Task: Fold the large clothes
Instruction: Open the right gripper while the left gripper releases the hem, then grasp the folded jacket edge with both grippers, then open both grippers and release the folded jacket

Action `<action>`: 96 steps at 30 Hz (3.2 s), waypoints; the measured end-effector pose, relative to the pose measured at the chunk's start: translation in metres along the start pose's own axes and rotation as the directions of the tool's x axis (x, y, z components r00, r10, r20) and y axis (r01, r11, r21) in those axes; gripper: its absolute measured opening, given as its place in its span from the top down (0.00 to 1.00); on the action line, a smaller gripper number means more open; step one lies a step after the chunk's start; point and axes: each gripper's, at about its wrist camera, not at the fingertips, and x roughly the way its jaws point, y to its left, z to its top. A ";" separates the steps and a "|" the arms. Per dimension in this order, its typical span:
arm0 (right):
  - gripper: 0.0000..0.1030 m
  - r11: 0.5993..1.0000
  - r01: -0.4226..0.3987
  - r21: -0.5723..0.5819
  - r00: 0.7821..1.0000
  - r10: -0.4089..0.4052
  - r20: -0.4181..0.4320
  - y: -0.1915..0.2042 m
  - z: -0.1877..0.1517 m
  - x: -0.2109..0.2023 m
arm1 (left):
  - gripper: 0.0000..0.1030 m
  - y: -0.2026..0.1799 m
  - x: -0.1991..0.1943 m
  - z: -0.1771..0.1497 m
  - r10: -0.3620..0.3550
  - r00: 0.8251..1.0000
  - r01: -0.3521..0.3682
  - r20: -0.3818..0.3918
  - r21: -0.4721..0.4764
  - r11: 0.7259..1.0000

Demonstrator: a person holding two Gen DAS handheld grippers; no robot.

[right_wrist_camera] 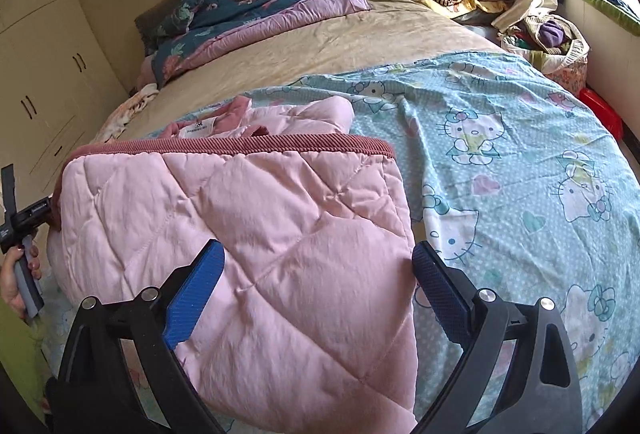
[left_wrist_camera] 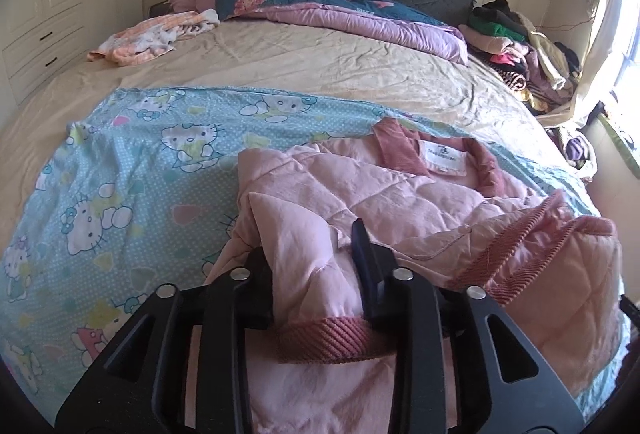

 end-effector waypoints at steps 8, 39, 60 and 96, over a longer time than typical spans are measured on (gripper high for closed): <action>0.09 1.000 -0.015 0.013 1.000 0.015 -0.010 -0.006 -0.010 -0.008 | 0.19 -0.004 -0.045 -0.005 -0.079 0.995 0.078 0.057 0.022 0.997; 0.86 0.986 0.015 -0.168 0.944 0.041 0.327 0.053 0.057 -0.063 | 0.89 0.038 -0.045 -0.028 -0.078 0.989 0.072 0.124 0.052 0.996; 0.87 0.988 0.135 -0.073 0.967 -0.115 0.228 0.039 0.145 0.079 | 0.88 0.025 0.044 0.031 0.070 0.992 -0.071 0.101 0.002 0.997; 0.04 0.999 0.021 -0.044 0.992 -0.016 0.124 0.060 0.074 0.016 | 0.09 0.020 0.005 0.011 0.121 0.991 -0.120 0.048 -0.028 0.992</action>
